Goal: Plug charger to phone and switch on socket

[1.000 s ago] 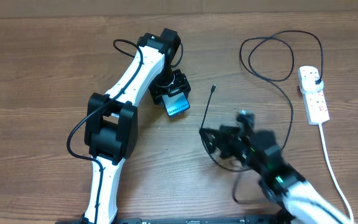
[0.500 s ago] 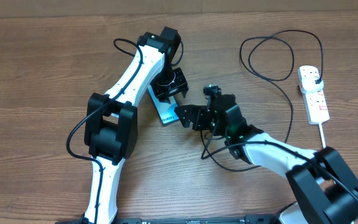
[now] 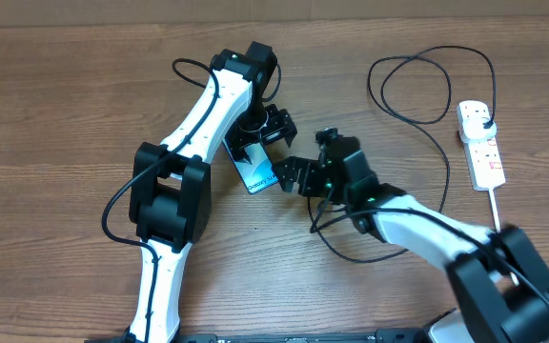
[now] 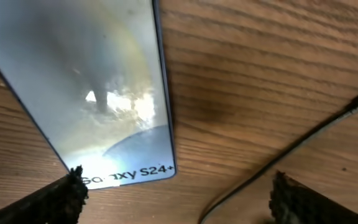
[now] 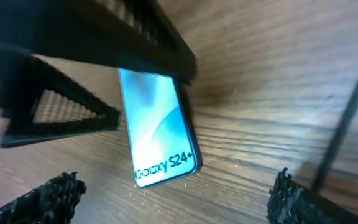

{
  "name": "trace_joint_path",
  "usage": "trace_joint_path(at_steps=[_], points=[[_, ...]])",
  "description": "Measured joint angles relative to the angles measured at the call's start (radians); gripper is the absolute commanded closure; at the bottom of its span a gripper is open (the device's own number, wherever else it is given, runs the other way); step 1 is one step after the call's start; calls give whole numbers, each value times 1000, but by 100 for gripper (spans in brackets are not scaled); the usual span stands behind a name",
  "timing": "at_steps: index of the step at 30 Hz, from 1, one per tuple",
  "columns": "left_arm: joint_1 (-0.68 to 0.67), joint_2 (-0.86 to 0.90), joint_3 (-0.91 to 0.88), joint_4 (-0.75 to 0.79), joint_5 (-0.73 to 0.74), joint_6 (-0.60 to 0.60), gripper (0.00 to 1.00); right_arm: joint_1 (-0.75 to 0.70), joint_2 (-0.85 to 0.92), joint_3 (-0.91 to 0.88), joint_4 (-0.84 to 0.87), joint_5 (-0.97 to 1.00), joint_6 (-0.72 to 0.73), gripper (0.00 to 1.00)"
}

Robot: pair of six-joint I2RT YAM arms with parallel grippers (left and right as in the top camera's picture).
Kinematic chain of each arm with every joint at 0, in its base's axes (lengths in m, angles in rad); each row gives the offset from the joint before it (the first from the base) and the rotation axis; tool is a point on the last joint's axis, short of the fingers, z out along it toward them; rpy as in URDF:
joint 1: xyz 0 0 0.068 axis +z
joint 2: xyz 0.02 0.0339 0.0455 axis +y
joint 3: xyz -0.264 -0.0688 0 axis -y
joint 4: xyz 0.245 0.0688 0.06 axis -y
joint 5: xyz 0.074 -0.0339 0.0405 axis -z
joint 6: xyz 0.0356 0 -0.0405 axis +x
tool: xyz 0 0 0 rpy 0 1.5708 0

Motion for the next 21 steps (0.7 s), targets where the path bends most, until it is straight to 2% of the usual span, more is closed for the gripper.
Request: trace_joint_path(at_steps=[5,11,21], points=[[0,0,0,-16,-41,-7,0,-9,-149,2,-137,0,-64,0],[0,0,0,-47,-101,-8,0,-10,-221,4,-278,0,-90,0],[0,-1,0,-47,-142,-8,0,-10,-292,4,-369,0,-98,0]])
